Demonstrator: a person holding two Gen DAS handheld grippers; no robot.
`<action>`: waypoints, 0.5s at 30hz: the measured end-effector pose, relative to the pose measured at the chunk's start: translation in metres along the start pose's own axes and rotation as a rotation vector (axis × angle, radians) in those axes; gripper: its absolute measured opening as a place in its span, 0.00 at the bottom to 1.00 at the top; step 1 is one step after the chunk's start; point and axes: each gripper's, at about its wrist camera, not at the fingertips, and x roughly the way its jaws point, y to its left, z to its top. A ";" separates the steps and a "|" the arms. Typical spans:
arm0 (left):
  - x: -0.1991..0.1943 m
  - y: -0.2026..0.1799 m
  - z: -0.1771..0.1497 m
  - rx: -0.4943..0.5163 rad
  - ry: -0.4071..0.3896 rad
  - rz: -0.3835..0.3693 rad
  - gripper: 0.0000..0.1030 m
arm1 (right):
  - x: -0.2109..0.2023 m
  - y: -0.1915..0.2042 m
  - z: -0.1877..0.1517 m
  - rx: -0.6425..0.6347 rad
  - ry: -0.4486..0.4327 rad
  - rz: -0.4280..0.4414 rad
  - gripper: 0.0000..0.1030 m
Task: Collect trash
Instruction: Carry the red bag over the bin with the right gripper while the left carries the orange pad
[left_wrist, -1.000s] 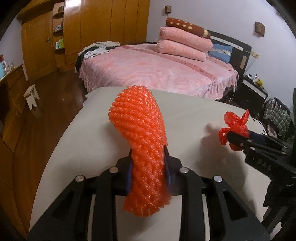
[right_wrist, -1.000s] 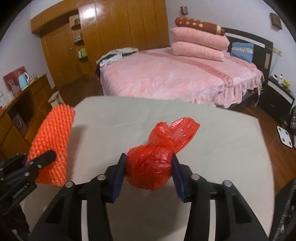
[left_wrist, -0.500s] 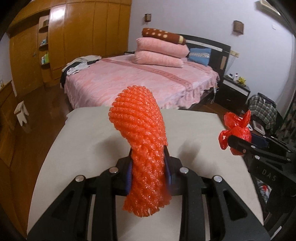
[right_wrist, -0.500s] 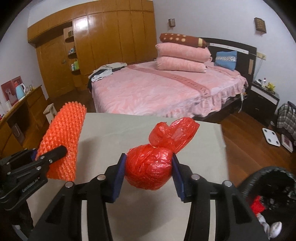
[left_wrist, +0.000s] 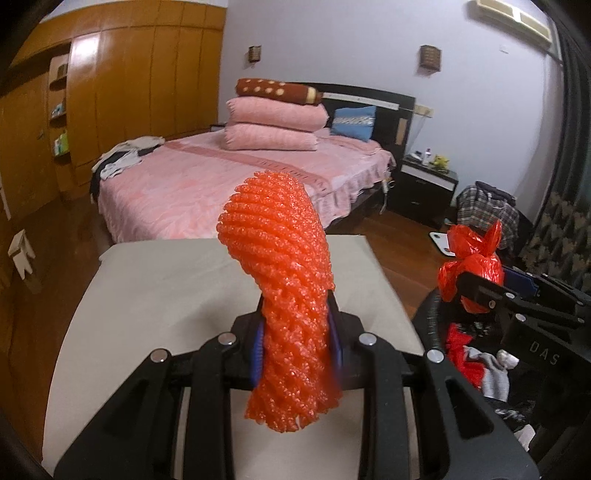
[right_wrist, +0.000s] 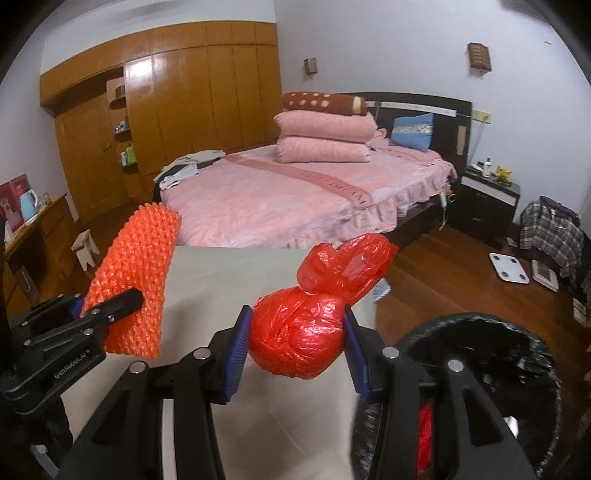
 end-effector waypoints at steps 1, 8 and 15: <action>-0.003 -0.007 0.000 0.007 -0.004 -0.010 0.26 | -0.006 -0.005 -0.002 0.003 -0.004 -0.006 0.46; -0.015 -0.045 0.000 0.046 -0.030 -0.056 0.26 | -0.036 -0.034 -0.012 0.033 -0.036 -0.050 0.46; -0.016 -0.080 -0.003 0.089 -0.036 -0.103 0.26 | -0.059 -0.063 -0.018 0.062 -0.060 -0.100 0.46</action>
